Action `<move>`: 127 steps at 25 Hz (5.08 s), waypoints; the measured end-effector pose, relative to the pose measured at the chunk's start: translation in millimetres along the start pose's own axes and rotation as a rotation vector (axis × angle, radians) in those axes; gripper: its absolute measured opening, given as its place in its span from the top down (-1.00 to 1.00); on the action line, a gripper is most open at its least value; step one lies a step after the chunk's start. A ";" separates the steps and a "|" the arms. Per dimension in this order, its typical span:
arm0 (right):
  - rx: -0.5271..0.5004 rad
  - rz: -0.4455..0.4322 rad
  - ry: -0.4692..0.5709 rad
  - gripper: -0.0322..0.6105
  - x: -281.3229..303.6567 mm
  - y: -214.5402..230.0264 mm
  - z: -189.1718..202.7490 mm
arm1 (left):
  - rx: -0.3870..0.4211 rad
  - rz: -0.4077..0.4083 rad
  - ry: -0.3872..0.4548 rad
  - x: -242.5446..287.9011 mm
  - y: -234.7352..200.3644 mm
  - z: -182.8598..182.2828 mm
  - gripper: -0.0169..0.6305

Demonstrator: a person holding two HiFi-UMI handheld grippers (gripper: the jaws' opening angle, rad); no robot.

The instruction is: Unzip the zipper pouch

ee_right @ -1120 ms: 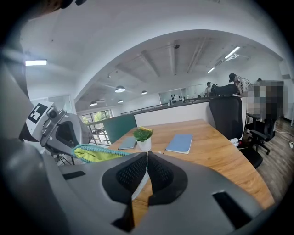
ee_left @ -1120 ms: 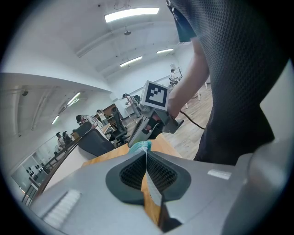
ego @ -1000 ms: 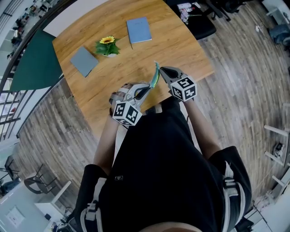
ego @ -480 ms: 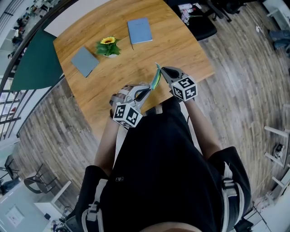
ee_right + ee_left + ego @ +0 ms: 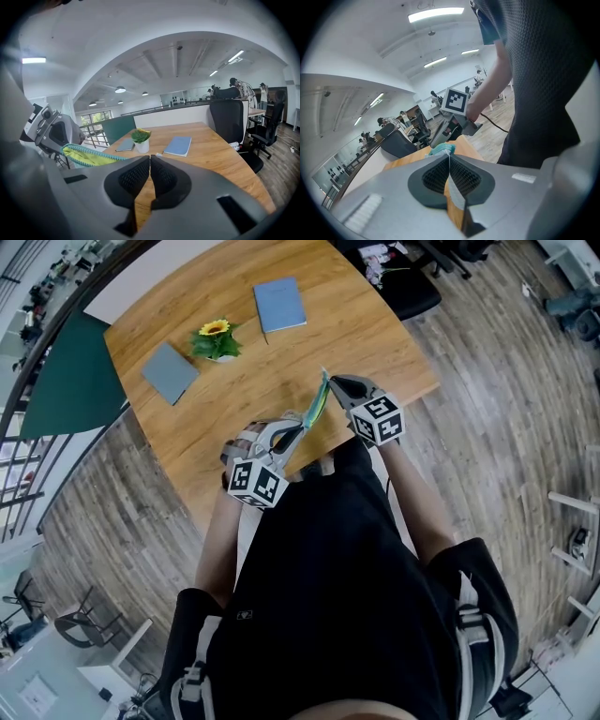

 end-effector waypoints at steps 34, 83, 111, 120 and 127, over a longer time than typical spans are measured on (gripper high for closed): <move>-0.006 0.035 -0.006 0.87 4.6 10.7 0.1 | 0.015 -0.001 -0.002 -4.9 2.4 -2.4 0.92; 0.009 -0.030 -0.026 0.89 -8.0 8.4 19.5 | -0.207 -0.098 0.032 -18.3 -13.2 18.8 0.92; -0.137 -0.098 -0.063 0.89 -11.6 -26.1 29.0 | -0.406 -0.160 0.043 -19.6 -36.8 59.6 0.92; -0.158 -0.097 -0.084 0.89 -10.0 -29.9 33.3 | -0.418 -0.170 0.030 -24.7 -33.6 69.6 0.92; -0.167 -0.090 -0.091 0.89 -12.9 -27.9 37.1 | -0.416 -0.169 0.016 -26.1 -29.4 73.5 0.92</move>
Point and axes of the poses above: the fingertips, and each gripper's own axes: x forward along the fingers, y to its right, z out of its underside, the point moved 3 cm from there along -x, backward along the fingers, and after that the axes turned 6 degrees about z, right-handed, at the moved point
